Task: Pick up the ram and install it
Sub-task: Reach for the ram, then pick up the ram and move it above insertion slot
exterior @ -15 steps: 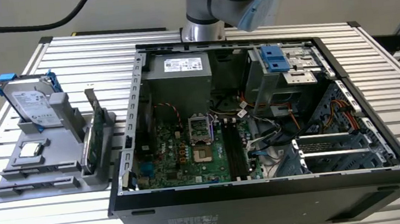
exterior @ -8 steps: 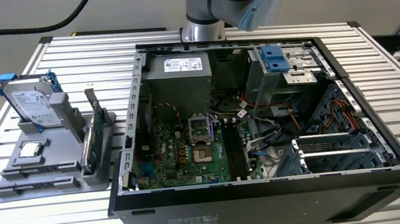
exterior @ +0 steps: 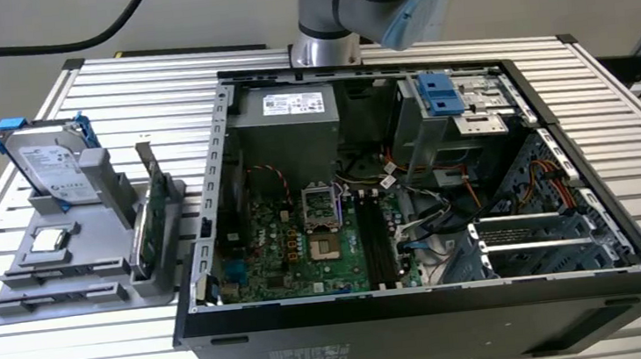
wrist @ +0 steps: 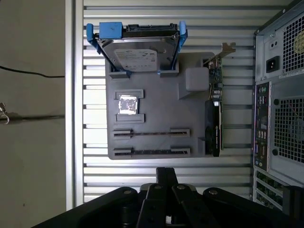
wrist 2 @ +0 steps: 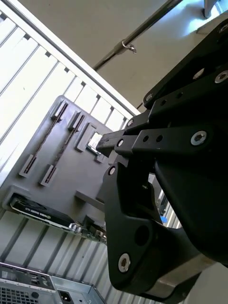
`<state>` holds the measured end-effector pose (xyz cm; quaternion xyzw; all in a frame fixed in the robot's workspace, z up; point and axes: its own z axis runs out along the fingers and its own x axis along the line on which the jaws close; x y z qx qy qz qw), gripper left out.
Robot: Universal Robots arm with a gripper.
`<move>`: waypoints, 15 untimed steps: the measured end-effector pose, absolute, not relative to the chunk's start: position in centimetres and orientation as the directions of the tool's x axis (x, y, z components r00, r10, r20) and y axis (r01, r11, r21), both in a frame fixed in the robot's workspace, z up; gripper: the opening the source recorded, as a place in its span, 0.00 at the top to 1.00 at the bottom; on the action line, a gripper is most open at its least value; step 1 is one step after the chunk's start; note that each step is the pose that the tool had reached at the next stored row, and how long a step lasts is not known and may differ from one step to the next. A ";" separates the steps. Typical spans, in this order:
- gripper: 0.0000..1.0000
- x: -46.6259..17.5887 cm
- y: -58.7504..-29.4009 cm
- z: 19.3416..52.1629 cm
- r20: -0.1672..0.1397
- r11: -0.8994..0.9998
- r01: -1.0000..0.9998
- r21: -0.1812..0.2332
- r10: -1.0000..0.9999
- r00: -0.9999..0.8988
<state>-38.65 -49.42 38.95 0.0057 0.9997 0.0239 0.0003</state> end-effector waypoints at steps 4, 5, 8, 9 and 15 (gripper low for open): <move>1.00 -38.6 -49.4 38.9 0.000 0.998 0.027 0.048 0.027 -1.000; 1.00 -38.6 -49.4 38.9 0.000 0.998 0.038 0.048 0.038 -0.999; 1.00 -38.7 -49.4 38.9 0.000 0.996 0.074 0.048 0.074 -0.997; 1.00 -38.7 -49.4 38.9 0.000 0.995 0.085 0.048 0.085 -0.996; 1.00 -38.7 -49.4 38.9 0.000 0.992 0.113 0.048 0.113 -0.994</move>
